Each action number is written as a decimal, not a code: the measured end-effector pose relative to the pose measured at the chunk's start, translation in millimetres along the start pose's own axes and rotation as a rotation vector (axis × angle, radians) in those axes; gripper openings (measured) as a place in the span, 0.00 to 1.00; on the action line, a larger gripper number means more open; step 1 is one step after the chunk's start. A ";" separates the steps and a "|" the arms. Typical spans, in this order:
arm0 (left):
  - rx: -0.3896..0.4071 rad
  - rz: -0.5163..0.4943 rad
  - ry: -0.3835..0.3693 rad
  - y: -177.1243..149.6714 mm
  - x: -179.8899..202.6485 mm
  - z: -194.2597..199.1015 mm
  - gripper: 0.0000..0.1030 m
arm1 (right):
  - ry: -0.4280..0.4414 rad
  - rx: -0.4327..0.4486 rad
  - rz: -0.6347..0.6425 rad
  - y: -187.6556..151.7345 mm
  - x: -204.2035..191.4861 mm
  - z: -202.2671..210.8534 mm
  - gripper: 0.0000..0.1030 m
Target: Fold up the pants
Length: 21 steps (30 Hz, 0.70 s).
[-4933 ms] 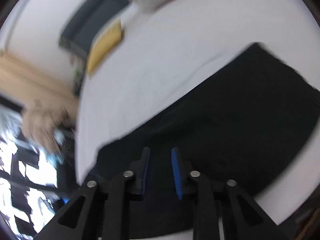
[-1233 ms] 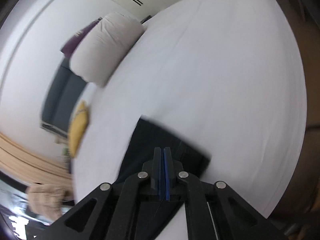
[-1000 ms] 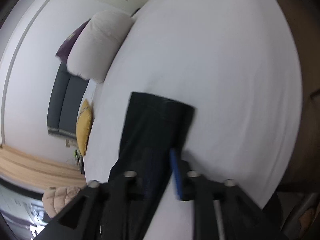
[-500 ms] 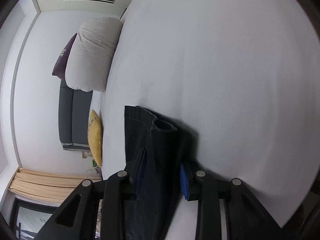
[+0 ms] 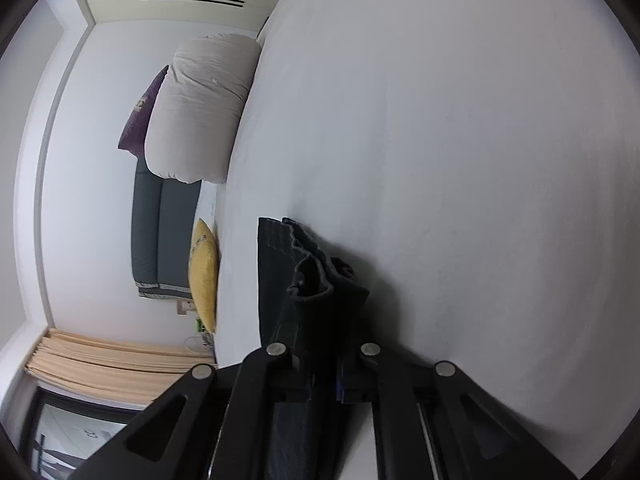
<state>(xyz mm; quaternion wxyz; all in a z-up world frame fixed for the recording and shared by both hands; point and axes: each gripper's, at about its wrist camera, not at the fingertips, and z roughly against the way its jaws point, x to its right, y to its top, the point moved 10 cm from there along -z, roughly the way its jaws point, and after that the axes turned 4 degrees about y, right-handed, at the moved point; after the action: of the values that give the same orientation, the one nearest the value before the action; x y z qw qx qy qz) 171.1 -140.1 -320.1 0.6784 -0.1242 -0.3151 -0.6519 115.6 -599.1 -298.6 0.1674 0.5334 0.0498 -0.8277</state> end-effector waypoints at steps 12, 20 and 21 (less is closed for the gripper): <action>0.005 0.034 -0.038 4.6 -22.4 10.8 0.06 | -0.116 0.042 0.149 -2.5 -22.4 1.7 0.07; 0.034 0.097 -0.065 6.9 -34.3 19.3 0.06 | -0.218 -0.066 0.736 -112.5 -125.4 -15.0 0.06; 0.036 0.107 -0.072 7.5 -35.1 20.9 0.06 | -0.240 -0.103 0.861 -144.3 -136.1 -22.5 0.06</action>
<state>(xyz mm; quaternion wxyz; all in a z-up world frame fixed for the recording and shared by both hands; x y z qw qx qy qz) 174.4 -98.8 -322.9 0.7025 -0.1522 -0.3439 -0.6041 138.5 -427.3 -199.6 0.5275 0.3968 -0.1553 -0.7350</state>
